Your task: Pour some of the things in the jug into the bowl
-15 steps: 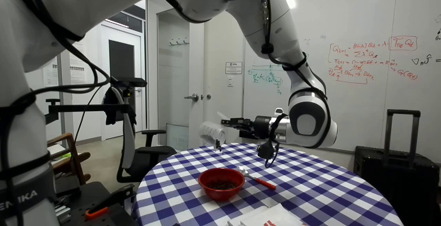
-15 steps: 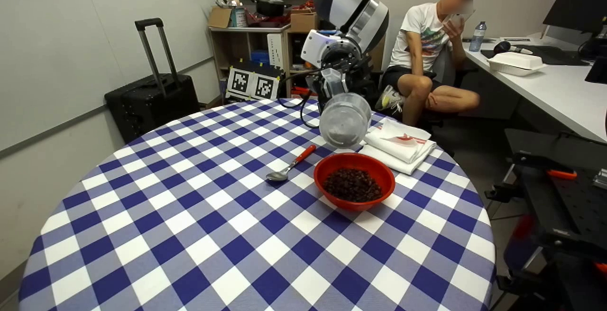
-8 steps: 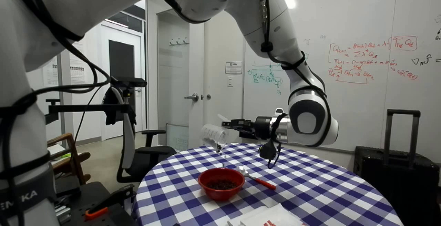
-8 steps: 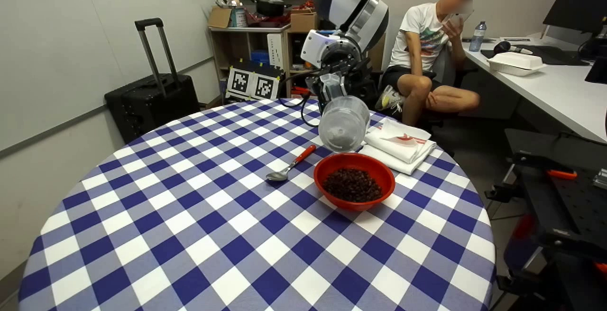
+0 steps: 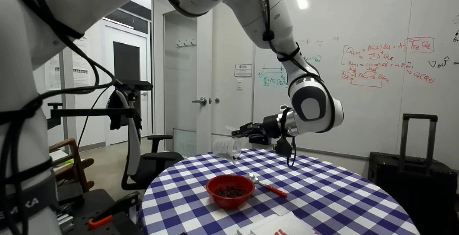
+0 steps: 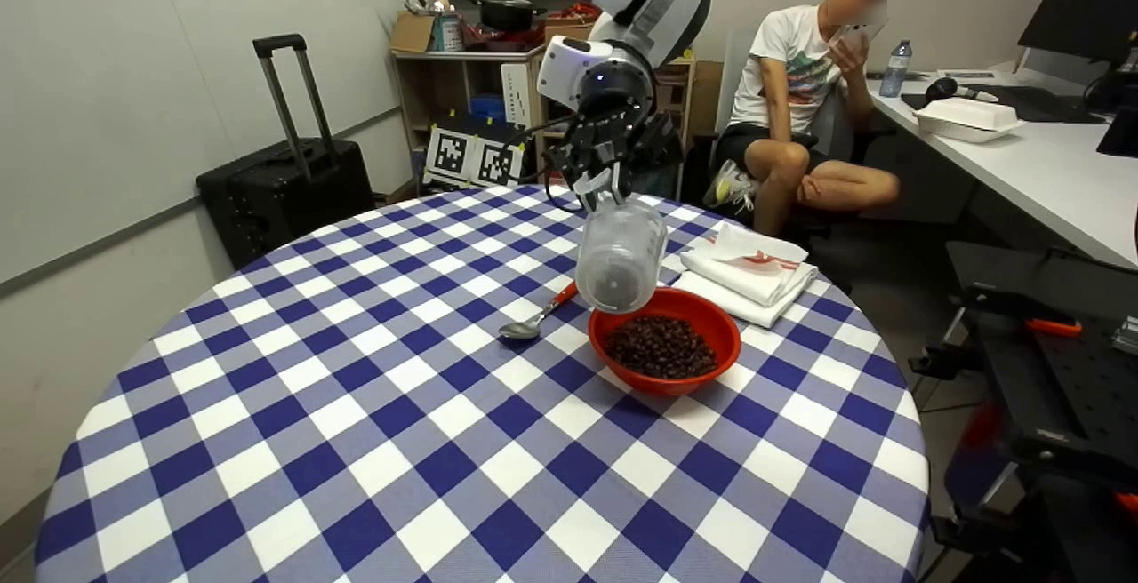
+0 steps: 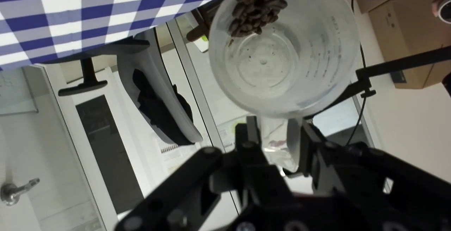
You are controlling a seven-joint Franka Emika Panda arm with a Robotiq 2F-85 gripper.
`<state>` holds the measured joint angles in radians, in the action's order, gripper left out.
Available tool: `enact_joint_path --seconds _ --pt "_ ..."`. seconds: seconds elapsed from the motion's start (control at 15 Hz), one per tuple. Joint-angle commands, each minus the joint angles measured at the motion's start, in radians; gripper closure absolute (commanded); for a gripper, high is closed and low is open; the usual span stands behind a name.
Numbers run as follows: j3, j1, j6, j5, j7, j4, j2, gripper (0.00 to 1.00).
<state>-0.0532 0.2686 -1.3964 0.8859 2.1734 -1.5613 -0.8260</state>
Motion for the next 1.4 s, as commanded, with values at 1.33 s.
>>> enact_joint_path --seconds 1.33 --pt "0.078 -0.281 -0.85 -0.746 -0.706 -0.377 0.393 0.93"
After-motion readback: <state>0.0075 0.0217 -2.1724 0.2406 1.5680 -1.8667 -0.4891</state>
